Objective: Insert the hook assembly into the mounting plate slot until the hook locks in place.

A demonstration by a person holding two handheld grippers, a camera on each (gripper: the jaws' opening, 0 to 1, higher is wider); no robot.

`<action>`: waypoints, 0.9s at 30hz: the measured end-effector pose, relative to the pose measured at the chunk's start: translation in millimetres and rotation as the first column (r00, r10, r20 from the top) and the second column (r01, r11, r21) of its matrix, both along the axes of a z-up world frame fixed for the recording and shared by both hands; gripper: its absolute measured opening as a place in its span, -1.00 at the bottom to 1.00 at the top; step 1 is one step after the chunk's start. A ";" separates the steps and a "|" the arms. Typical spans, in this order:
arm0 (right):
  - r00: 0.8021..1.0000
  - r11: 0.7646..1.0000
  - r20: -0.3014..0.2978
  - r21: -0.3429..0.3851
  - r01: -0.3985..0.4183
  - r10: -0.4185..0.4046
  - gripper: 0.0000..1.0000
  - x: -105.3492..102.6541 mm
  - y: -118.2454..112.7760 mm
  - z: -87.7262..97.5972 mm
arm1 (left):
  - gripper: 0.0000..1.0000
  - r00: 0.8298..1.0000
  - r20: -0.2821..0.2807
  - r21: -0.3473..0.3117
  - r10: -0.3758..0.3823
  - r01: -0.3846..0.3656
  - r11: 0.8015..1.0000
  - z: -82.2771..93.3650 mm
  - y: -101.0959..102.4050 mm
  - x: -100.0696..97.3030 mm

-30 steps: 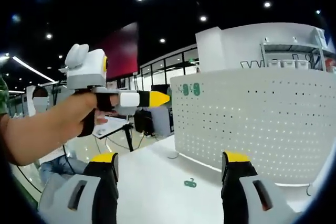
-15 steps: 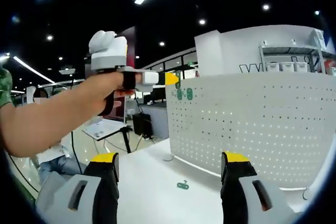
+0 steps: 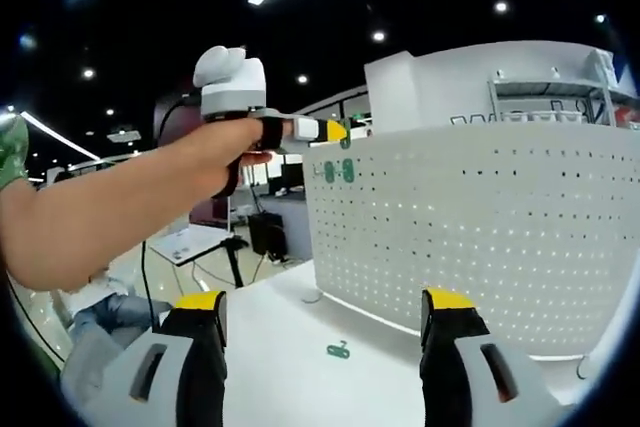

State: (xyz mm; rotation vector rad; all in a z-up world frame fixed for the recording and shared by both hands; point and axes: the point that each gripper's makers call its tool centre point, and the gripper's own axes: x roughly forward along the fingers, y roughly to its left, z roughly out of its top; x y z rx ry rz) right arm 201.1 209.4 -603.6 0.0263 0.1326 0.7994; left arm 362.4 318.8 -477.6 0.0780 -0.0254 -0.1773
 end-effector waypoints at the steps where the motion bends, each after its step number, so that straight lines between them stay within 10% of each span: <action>1: 1.000 1.000 -0.001 -0.001 0.001 -0.001 0.63 0.6 -0.4 -0.3 | -0.95 1.000 0.005 -0.006 0.006 -0.006 1.000 -0.3 0.0 3.0; 15: 1.000 1.000 -0.003 -0.022 0.017 -0.017 0.62 12.6 -12.2 -3.7 | -0.95 0.998 0.041 -0.034 0.050 -0.049 0.998 -9.4 -1.7 31.0; 27: 0.997 0.999 0.070 0.020 0.027 -0.028 0.64 7.9 -17.0 38.7 | -0.95 0.998 0.031 -0.045 0.061 -0.059 0.997 -22.9 0.6 42.9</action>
